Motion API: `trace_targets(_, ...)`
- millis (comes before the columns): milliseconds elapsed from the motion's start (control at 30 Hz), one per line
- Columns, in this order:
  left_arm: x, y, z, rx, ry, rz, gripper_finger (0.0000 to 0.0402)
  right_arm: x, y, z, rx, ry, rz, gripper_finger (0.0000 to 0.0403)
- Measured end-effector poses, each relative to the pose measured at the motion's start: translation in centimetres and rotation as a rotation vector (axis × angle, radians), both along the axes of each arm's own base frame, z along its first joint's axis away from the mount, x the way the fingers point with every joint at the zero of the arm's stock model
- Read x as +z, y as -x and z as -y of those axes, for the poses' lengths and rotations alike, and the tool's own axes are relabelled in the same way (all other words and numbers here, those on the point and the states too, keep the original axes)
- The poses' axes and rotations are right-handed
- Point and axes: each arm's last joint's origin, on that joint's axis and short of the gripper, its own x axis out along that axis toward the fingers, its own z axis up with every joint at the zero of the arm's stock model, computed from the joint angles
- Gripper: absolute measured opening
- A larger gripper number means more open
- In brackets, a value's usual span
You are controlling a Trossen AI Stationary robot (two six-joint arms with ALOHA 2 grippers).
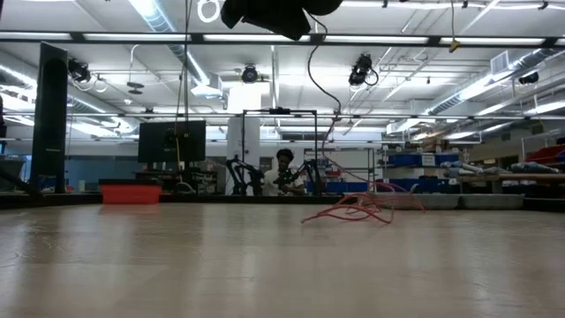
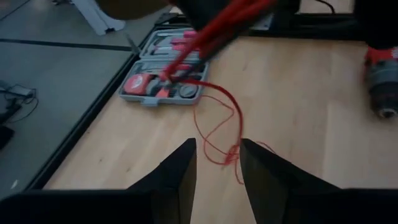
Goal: Coil cords
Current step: Uncoil the red wire from the black spool
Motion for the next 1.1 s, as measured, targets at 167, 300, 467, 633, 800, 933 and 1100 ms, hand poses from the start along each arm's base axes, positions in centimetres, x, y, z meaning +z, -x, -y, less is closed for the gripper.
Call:
trace_targets(167, 0.2, -0.3, -0.3, -0.016, 0.028, 0.024, 0.0126, 0.5, 0.0, 0.1, -0.003, -0.031, 0.055, 0.0000)
trace_targets(300, 0.5, -0.5, -0.4, -0.015, 0.036, 0.062, 0.0126, 0.8, -0.1, 0.5, -0.020, -0.024, 0.079, 0.0000)
trace_targets(467, 0.7, -0.7, -0.4, -0.015, 0.040, 0.089, 0.0126, 1.1, -0.2, 0.7, -0.031, -0.040, 0.115, 0.0000)
trace_targets(633, 0.7, -0.7, -0.5, -0.014, 0.036, 0.086, 0.0126, 1.2, -0.2, 0.7, -0.025, -0.048, 0.123, 0.0000)
trace_targets(800, 0.7, -0.7, -0.6, -0.015, 0.013, 0.078, 0.0126, 1.2, -0.1, 0.7, -0.021, -0.057, 0.128, 0.0000)
trace_targets(933, 0.7, -0.6, -0.6, 0.011, -0.007, 0.079, 0.0126, 1.2, -0.2, 0.6, 0.001, -0.078, 0.141, 0.0000)
trace_targets(1100, 0.7, -0.6, -0.8, 0.034, -0.026, 0.081, 0.0126, 1.2, -0.2, 0.6, 0.017, -0.125, 0.169, 0.0000)
